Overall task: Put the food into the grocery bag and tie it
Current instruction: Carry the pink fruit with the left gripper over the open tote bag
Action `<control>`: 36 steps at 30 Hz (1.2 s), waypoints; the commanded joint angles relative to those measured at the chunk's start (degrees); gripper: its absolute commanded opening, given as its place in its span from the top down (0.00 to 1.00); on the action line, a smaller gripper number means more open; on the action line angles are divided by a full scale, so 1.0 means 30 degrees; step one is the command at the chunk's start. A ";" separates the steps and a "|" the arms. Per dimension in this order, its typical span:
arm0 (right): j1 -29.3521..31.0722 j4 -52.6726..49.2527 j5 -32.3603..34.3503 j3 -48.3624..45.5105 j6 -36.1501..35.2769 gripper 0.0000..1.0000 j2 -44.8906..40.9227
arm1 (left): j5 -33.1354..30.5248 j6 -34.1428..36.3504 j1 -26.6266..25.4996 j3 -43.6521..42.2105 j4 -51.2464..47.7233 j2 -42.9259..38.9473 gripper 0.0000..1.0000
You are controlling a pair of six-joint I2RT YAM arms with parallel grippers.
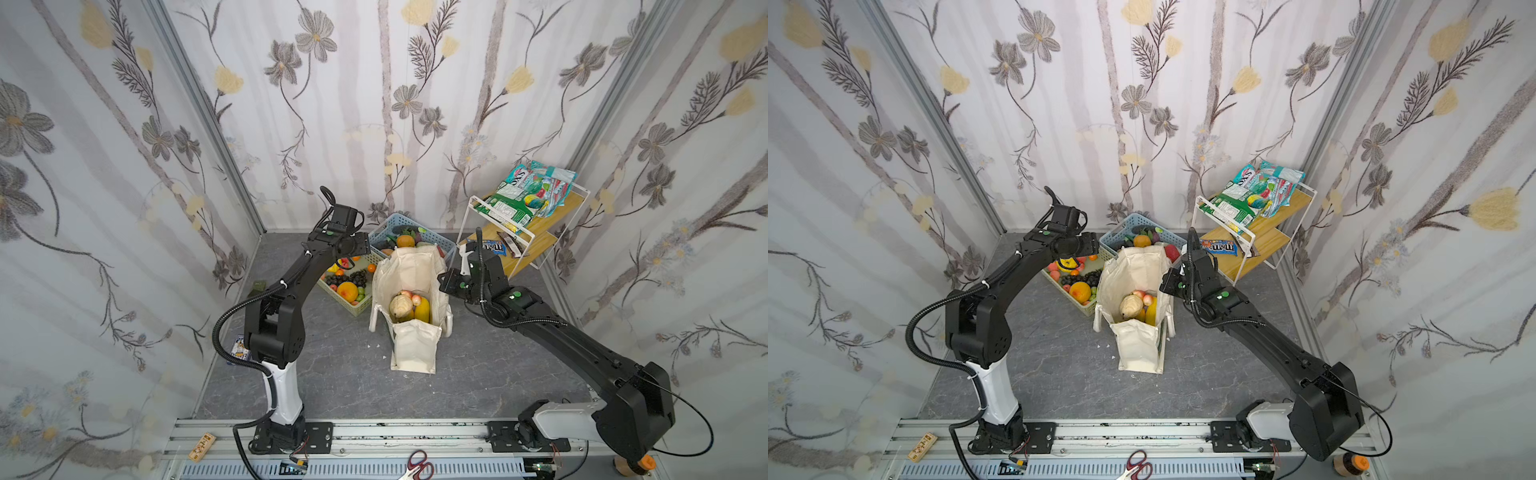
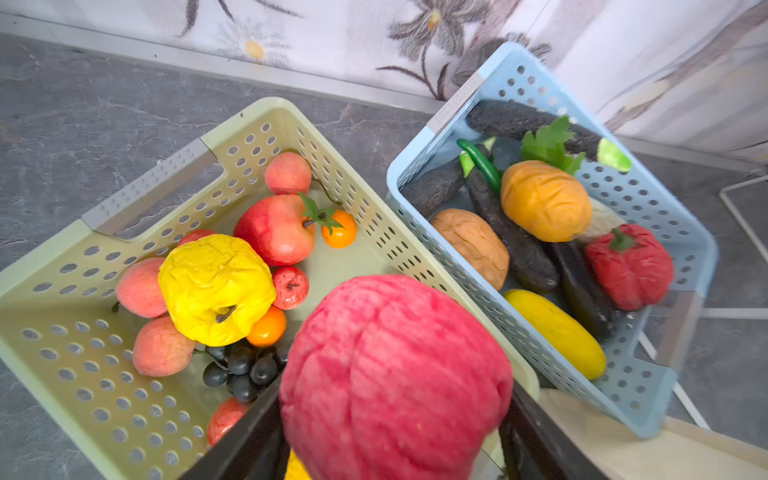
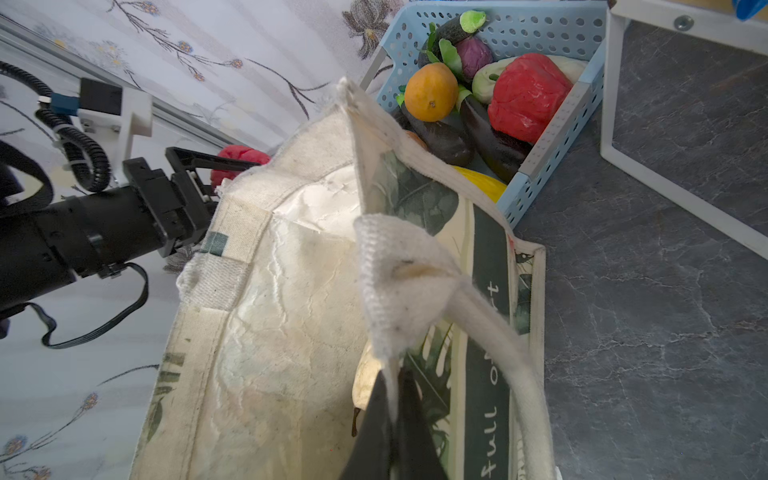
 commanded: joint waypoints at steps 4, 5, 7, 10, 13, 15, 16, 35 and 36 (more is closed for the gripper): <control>0.0008 0.0626 -0.0074 0.0235 -0.0109 0.99 0.0314 | 0.0777 -0.0058 -0.0799 -0.0205 0.0051 -0.2261 0.26; 0.0006 0.0611 -0.0075 0.0264 -0.0109 0.99 0.0343 | 0.0847 -0.0058 -0.0920 -0.0189 0.0062 -0.2541 0.26; 0.0005 0.0600 -0.0101 0.0323 -0.0132 0.99 0.0380 | 0.1058 -0.0087 -0.1210 -0.0145 0.0013 -0.3167 0.26; 0.0008 0.0618 -0.0076 0.0324 -0.0139 0.99 0.0369 | 0.1329 -0.0232 -0.1706 -0.0174 0.0036 -0.3949 0.25; -0.0007 0.0581 -0.0079 0.0324 -0.0139 0.99 0.0349 | 0.1529 -0.0343 -0.2254 -0.0203 -0.0021 -0.4490 0.25; -0.0006 0.0550 -0.0076 0.0295 -0.0168 0.99 0.0329 | 0.1875 -0.0560 -0.2588 -0.0203 0.0004 -0.4746 0.25; -0.0011 0.0567 -0.0075 0.0266 -0.0168 0.99 0.0322 | 0.2060 -0.0711 -0.2814 -0.0225 0.0036 -0.4856 0.25; -0.0006 0.0763 -0.0119 0.0265 -0.0172 0.99 0.0410 | 0.2918 -0.0853 -0.6457 -0.1427 -0.0507 -0.6365 0.25; -0.0006 0.0753 -0.0090 0.0293 -0.0168 0.99 0.0439 | 0.2922 -0.0849 -0.6560 -0.1606 -0.0553 -0.6440 0.25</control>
